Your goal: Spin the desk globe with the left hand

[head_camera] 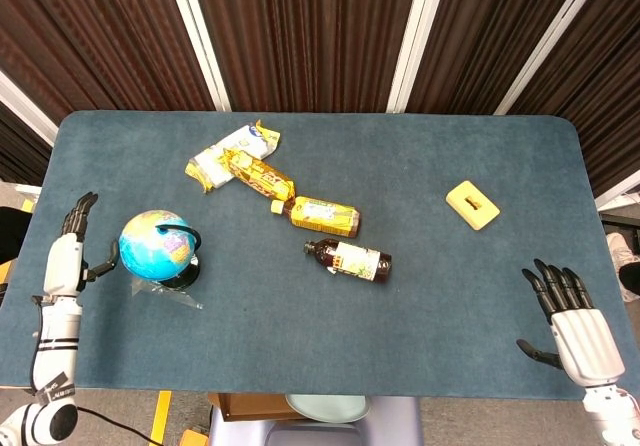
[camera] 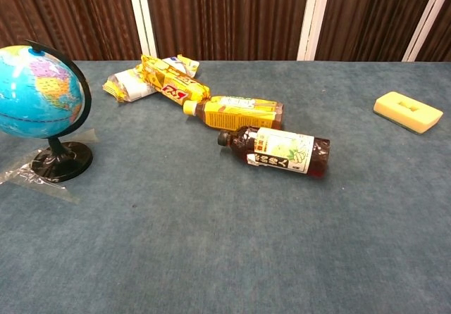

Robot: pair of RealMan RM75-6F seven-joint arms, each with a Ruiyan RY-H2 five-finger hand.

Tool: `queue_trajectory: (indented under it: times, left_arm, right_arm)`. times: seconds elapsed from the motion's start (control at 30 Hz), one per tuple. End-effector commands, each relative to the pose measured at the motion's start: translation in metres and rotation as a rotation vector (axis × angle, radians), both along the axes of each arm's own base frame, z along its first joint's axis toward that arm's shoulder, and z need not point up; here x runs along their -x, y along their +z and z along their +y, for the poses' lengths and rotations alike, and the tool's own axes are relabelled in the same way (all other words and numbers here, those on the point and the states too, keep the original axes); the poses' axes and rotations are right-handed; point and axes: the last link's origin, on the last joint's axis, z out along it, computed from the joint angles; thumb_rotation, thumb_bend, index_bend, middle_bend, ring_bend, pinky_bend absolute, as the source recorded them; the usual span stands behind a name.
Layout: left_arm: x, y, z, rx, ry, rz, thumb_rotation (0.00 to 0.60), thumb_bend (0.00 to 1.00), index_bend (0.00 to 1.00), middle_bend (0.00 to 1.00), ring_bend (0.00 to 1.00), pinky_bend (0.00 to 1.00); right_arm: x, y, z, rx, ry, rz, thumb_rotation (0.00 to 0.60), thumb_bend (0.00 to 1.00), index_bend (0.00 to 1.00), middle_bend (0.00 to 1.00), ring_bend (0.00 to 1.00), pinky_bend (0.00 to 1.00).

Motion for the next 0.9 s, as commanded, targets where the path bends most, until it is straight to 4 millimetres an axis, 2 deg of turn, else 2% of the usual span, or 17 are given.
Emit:
queue_trajectory:
  times: [0.03, 0.13, 0.23, 0.33, 0.5, 0.7, 0.9]
  left_arm:
    - [0.0, -0.003, 0.005, 0.009, 0.01, -0.017, 0.6, 0.33, 0.0, 0.0, 0.0, 0.0]
    - [0.001, -0.005, 0.009, 0.017, 0.018, -0.027, 0.6, 0.32, 0.0, 0.0, 0.0, 0.0]
    - [-0.002, 0.002, 0.008, -0.041, -0.012, -0.035, 0.6, 0.33, 0.0, 0.0, 0.0, 0.0]
    - [-0.008, 0.009, 0.001, -0.111, -0.058, -0.045, 0.6, 0.34, 0.0, 0.0, 0.0, 0.0]
    - [-0.018, 0.013, -0.013, -0.097, -0.09, -0.091, 0.6, 0.34, 0.0, 0.0, 0.0, 0.0]
    - [-0.03, 0.004, -0.036, -0.026, -0.126, -0.119, 0.6, 0.33, 0.0, 0.0, 0.0, 0.0]
    - [-0.035, -0.008, -0.043, 0.015, -0.129, -0.129, 0.6, 0.33, 0.0, 0.0, 0.0, 0.0]
  right_arm:
    - [-0.001, 0.0, 0.001, 0.003, 0.002, -0.001, 0.6, 0.11, 0.0, 0.0, 0.0, 0.0]
    - [-0.001, 0.001, 0.002, 0.007, 0.006, -0.002, 0.6, 0.11, 0.0, 0.0, 0.0, 0.0]
    - [-0.001, 0.002, 0.002, 0.007, 0.006, -0.004, 0.6, 0.11, 0.0, 0.0, 0.0, 0.0]
    - [-0.001, 0.002, 0.002, 0.007, 0.008, -0.006, 0.6, 0.11, 0.0, 0.0, 0.0, 0.0]
    - [-0.003, 0.004, 0.005, 0.003, 0.021, -0.019, 0.6, 0.11, 0.0, 0.0, 0.0, 0.0]
    - [-0.004, 0.004, 0.006, -0.009, 0.028, -0.035, 0.6, 0.11, 0.0, 0.0, 0.0, 0.0]
    - [-0.005, 0.007, 0.008, -0.013, 0.037, -0.048, 0.6, 0.11, 0.0, 0.0, 0.0, 0.0]
